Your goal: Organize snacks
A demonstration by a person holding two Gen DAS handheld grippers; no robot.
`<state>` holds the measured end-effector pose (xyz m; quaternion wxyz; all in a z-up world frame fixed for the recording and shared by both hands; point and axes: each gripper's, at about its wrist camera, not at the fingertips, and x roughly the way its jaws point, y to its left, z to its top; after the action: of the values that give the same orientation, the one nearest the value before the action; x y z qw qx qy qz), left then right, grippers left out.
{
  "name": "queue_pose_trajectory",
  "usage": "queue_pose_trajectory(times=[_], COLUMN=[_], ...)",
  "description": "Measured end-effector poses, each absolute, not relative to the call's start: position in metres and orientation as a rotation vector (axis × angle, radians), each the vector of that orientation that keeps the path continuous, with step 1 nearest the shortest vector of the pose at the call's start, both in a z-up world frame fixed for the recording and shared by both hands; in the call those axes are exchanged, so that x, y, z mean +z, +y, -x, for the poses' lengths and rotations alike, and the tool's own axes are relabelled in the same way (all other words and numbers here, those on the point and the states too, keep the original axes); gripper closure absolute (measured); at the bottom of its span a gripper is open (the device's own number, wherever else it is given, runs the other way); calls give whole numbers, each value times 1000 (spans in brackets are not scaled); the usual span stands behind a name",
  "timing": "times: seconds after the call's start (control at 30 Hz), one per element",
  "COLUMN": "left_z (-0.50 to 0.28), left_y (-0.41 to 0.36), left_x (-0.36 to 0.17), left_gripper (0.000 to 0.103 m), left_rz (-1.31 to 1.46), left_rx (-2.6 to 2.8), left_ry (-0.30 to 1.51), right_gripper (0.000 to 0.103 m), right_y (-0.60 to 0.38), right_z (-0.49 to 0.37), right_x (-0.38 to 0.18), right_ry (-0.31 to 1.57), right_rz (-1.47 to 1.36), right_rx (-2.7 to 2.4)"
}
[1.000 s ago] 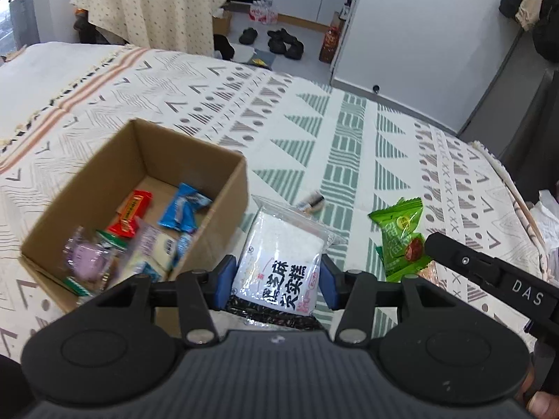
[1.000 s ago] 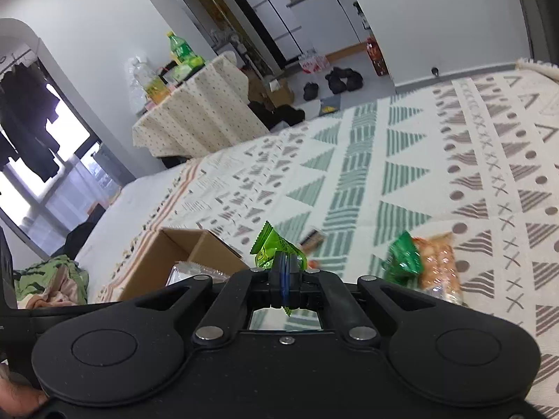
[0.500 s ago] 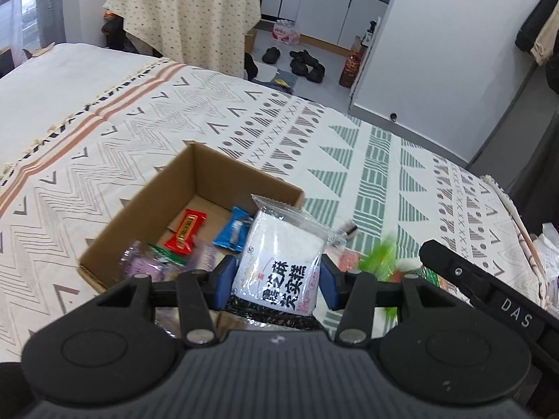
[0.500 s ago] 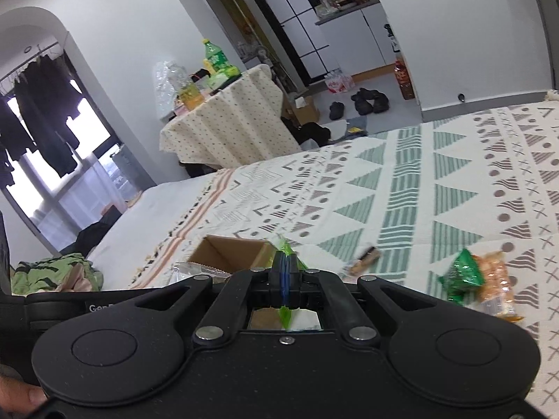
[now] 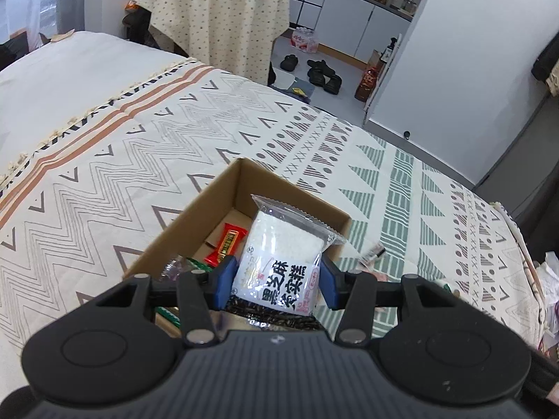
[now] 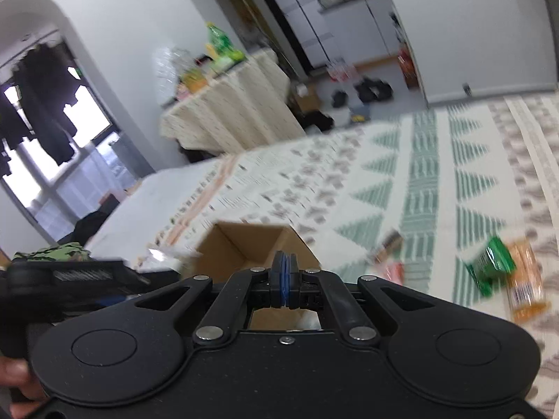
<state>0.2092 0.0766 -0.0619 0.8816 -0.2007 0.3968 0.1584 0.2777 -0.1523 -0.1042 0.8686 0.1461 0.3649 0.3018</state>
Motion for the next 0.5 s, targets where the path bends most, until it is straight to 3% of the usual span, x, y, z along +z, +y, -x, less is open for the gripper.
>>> queue_pose_trajectory(times=[0.1, 0.23, 0.5], left_z=[-210, -210, -216], left_y=[87, 96, 111], left_x=[-66, -73, -89], left_gripper=[54, 54, 54], left_rz=[438, 450, 487], left_rx=[335, 337, 340], left_ry=[830, 838, 858], right_gripper=[96, 65, 37], right_y=[-152, -145, -142], right_z=[-280, -277, -278], right_x=[-119, -128, -146], right_ry=[824, 856, 916], right_rz=[-288, -258, -173], right_rx=[593, 562, 495])
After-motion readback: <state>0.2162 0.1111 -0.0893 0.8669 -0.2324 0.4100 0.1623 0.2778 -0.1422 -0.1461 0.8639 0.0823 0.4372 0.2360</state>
